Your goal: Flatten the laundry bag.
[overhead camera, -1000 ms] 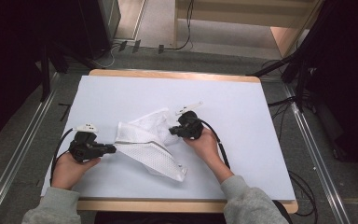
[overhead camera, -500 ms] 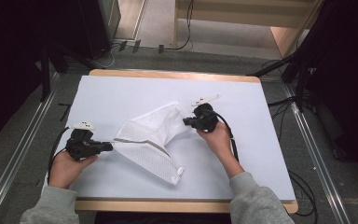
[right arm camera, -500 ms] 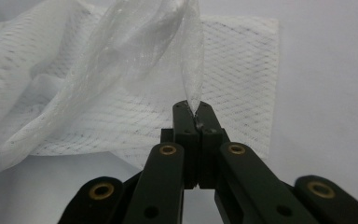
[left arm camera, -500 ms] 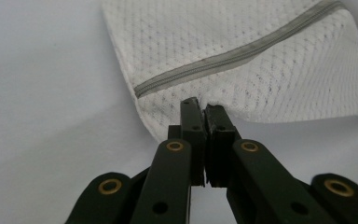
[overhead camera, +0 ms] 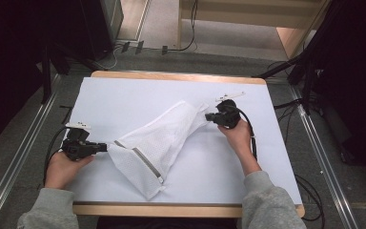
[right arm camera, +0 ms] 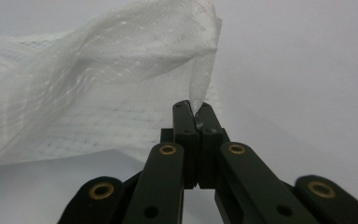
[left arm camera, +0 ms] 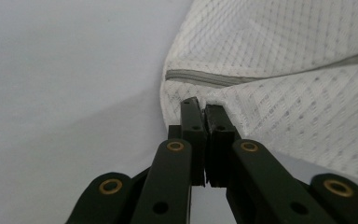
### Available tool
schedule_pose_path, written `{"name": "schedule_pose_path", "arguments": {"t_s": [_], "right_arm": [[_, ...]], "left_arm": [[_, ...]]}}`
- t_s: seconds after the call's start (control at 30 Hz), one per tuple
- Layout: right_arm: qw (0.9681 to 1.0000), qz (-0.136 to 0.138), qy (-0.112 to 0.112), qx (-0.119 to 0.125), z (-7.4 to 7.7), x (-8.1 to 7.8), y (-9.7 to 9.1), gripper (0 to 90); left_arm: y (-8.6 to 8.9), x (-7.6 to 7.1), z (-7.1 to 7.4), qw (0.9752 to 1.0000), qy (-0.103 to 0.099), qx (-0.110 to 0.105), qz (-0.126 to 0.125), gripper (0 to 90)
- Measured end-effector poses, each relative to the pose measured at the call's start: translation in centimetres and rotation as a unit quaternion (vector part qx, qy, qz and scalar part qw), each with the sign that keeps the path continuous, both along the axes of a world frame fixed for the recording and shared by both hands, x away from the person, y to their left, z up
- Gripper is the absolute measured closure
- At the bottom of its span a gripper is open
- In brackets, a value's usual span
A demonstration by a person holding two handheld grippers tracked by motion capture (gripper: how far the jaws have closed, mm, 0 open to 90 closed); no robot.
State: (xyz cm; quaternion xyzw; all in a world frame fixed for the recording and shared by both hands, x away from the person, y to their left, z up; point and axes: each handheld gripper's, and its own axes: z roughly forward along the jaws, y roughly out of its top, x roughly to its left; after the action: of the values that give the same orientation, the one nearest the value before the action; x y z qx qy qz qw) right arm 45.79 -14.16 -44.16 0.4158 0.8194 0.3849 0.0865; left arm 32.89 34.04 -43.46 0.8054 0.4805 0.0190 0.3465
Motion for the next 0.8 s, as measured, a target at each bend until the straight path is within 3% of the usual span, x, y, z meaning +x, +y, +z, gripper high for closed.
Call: {"name": "schedule_pose_path", "arguments": {"t_s": [0.17,0.23,0.27,0.33,0.53,0.8], "right_arm": [[0.9998,-0.007,0.018,0.008,-0.5,0.0,-0.8,88.3],[0.9998,-0.009,0.014,0.009,-0.5,-0.2,-1.0,85.6],[0.9997,-0.013,0.019,0.009,-0.3,-0.6,-1.5,79.3],[0.9997,-0.016,0.015,0.011,-0.2,-0.9,-1.8,79.4],[0.9997,-0.020,0.000,0.011,0.8,-2.5,-2.8,73.4],[0.9997,-0.013,-0.007,0.019,1.9,-4.7,-3.0,71.8]], "left_arm": [[-0.5,-0.2,-0.1,0.9999,0.004,-0.003,-0.015,87.6],[-0.4,-0.4,0.2,0.9998,-0.005,-0.005,-0.021,82.7],[-0.1,-0.6,0.5,0.9997,-0.012,-0.011,-0.018,78.3],[0.1,-0.7,0.7,0.9996,-0.016,-0.014,-0.017,76.4],[1.0,-0.9,2.5,0.9990,-0.038,-0.023,-0.007,71.3],[1.0,-0.7,5.0,0.9977,-0.057,-0.027,-0.024,66.3]]}}
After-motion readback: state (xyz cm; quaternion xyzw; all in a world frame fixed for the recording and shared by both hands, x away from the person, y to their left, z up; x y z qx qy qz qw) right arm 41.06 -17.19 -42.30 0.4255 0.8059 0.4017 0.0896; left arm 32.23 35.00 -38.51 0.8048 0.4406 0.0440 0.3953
